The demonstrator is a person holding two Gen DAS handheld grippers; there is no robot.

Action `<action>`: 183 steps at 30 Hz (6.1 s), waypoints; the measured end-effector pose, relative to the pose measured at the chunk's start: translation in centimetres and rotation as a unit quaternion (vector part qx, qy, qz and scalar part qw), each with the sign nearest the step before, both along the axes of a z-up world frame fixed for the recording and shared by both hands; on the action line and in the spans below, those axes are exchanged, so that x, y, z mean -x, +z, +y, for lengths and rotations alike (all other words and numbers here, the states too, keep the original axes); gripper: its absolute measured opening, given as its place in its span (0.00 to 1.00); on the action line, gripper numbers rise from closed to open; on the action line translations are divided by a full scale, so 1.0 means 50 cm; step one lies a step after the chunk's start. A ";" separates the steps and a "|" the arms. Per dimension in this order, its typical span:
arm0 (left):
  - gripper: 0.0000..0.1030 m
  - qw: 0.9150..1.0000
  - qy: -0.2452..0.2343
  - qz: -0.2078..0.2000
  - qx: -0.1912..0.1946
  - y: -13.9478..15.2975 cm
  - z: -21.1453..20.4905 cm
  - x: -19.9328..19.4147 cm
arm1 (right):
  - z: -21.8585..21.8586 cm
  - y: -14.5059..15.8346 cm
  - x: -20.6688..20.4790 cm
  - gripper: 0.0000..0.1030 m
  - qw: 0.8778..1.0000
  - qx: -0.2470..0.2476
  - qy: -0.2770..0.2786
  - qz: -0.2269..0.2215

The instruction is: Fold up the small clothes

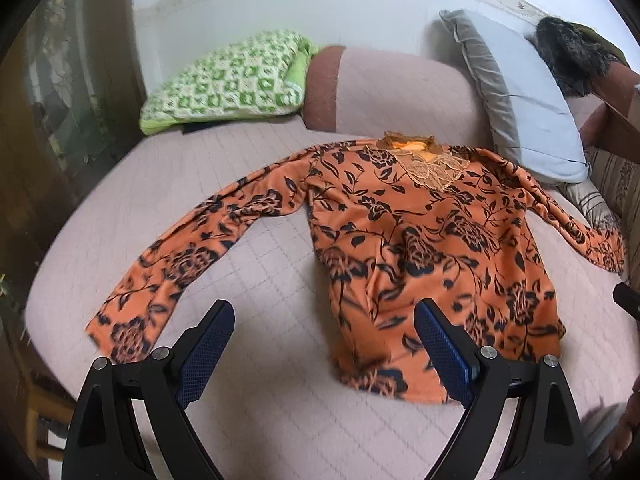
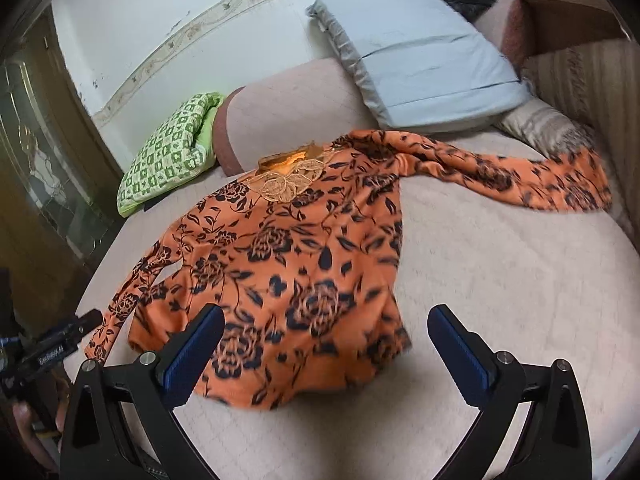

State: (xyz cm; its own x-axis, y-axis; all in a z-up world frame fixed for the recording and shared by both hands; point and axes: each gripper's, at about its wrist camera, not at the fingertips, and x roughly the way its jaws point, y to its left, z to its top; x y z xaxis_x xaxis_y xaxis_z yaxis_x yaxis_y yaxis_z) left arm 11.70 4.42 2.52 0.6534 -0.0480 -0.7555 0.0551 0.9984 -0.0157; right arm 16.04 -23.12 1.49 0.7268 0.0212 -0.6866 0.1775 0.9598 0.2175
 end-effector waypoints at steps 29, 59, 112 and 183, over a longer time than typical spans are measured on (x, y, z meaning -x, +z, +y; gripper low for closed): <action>0.09 0.982 -0.009 0.158 0.103 -0.181 0.063 -0.153 | -0.112 -0.084 0.049 0.05 0.991 -0.048 -0.052 0.113; 0.66 0.991 -0.121 0.003 0.050 -0.023 -0.114 -0.070 | -0.223 0.095 0.088 0.75 0.982 -0.115 -0.151 -0.019; 0.66 0.975 -0.201 0.067 0.069 -0.163 -0.586 -0.374 | -0.759 -0.115 -0.119 0.13 0.926 -0.041 -0.363 0.091; 0.04 0.961 0.028 0.234 0.146 -0.295 0.122 -0.183 | 0.119 -0.137 -0.558 0.11 0.979 -0.002 0.091 0.184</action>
